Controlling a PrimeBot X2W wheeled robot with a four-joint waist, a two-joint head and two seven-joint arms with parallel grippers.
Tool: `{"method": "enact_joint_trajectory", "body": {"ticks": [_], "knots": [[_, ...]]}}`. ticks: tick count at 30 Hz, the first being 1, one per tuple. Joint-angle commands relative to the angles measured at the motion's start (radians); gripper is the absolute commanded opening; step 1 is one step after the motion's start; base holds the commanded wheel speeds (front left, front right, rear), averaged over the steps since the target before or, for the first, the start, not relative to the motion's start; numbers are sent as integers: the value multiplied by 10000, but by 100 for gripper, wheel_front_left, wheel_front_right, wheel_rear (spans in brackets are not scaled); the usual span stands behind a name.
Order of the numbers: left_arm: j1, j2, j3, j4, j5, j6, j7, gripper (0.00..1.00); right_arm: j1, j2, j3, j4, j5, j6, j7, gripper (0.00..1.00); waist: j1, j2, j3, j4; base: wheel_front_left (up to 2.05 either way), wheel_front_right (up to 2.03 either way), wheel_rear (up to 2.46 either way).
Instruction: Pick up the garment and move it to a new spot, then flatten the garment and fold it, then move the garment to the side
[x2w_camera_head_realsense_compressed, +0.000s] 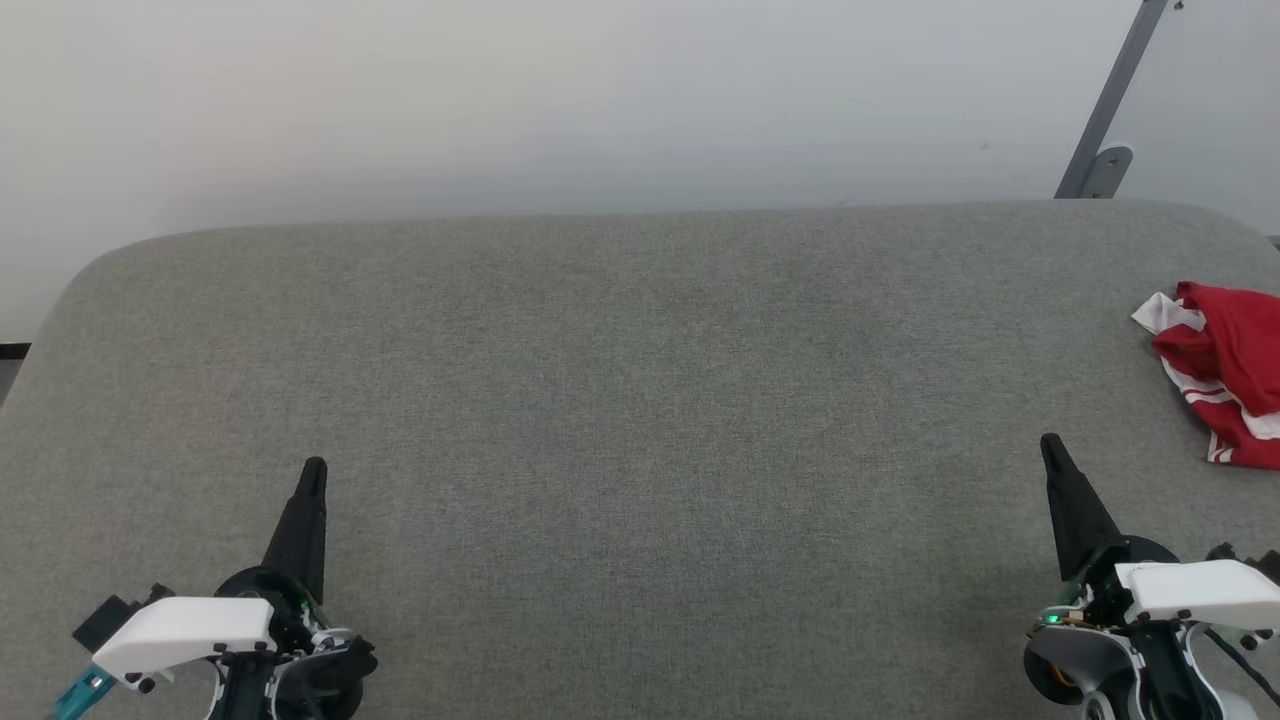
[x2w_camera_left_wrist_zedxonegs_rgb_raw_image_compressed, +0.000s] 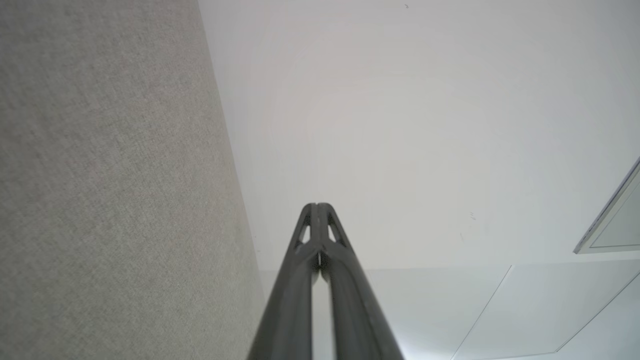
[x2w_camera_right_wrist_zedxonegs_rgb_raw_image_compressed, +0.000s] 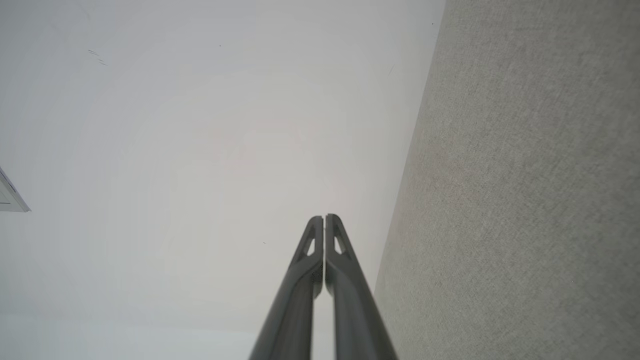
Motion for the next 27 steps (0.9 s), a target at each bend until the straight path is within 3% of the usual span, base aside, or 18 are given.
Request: {"method": "enact_joint_trajectory", "body": {"ticks": [1,27], "knots": [[-120,-17,29,1,11,-53,41,0,-87,15,-6,1,37,0,11,0,0,-1,0,0,0,0,0],[-122,-25,42,0,29,-53,40,0,-87,15,-1,1,39,0,9,0,0,-1,0,0,0,0,0]]}}
